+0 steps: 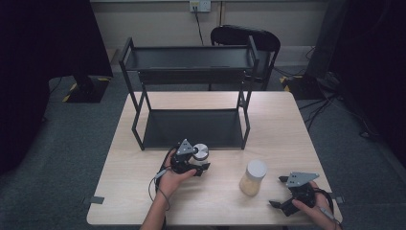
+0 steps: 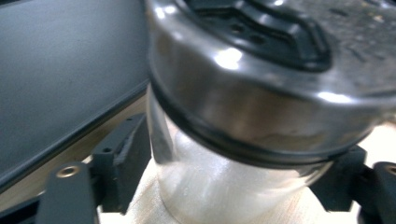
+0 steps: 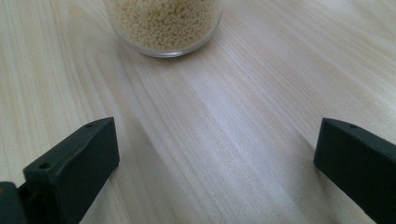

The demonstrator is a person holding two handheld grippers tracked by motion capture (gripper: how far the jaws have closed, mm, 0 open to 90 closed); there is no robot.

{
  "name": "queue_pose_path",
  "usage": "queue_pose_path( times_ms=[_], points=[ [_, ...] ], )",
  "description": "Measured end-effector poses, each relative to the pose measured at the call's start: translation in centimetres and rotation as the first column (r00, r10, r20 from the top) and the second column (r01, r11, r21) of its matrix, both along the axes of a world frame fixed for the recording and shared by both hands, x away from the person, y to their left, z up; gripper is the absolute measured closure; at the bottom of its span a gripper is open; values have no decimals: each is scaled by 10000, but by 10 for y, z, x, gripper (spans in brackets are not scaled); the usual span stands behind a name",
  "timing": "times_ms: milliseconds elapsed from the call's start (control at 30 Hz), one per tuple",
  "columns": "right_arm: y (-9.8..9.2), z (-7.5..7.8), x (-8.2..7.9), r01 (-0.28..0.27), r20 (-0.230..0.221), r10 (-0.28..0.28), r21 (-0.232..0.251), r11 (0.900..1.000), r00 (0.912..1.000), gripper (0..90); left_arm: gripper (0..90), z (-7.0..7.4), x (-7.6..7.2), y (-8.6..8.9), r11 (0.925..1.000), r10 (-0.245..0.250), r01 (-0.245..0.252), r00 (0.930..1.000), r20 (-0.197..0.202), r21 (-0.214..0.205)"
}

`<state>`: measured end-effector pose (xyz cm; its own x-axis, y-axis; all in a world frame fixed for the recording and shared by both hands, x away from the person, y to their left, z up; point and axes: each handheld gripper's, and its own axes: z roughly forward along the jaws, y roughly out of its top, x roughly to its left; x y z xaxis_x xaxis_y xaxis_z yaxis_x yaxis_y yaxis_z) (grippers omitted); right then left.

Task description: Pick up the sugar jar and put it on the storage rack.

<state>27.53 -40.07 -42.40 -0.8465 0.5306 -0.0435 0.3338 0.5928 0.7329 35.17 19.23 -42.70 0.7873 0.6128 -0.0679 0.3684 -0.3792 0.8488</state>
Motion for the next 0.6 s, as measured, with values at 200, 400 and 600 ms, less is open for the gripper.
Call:
queue_pose_path(
  times_ms=[200, 400, 600],
  points=[
    [0, 0, 0, 0, 2, 0, 0, 10000, 10000, 0, 284, 1, 0, -2, 9998, -93, 89, 9998, 202, 172],
    [0, 0, 0, 3, -8, -3, 1, 10000, 10000, 0, 295, 6, -1, -6, 9994, -17, 10, 9998, 195, 353],
    [0, 0, 0, 3, -8, -3, 2, 10000, 10000, 0, 297, 10, 1, -5, 9994, 102, -103, 9999, 34, 318]
  ],
)
